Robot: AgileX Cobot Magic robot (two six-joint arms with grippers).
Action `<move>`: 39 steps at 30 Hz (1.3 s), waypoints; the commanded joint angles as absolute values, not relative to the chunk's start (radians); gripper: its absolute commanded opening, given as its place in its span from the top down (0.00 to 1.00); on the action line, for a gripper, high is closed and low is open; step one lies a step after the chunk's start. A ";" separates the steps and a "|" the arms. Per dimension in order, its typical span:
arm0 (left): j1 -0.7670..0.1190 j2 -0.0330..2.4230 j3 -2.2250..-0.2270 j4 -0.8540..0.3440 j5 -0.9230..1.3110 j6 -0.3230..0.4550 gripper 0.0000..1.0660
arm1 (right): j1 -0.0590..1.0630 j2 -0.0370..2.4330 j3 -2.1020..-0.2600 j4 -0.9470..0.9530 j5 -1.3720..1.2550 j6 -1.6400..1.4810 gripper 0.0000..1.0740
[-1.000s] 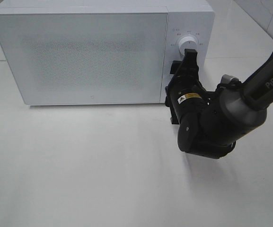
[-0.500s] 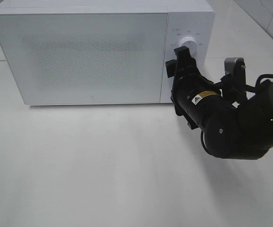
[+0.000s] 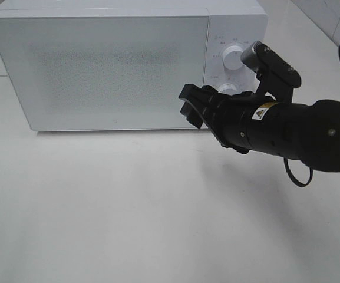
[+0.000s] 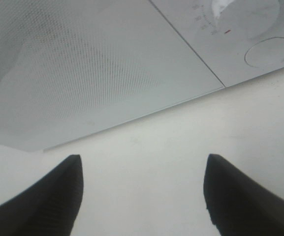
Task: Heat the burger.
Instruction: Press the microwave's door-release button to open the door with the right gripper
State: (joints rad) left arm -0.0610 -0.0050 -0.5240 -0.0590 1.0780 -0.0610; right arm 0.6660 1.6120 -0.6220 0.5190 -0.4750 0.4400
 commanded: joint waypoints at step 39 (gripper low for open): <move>-0.060 -0.022 -0.518 -0.067 1.068 -0.059 0.06 | 0.663 0.992 -0.622 0.009 0.481 0.206 0.26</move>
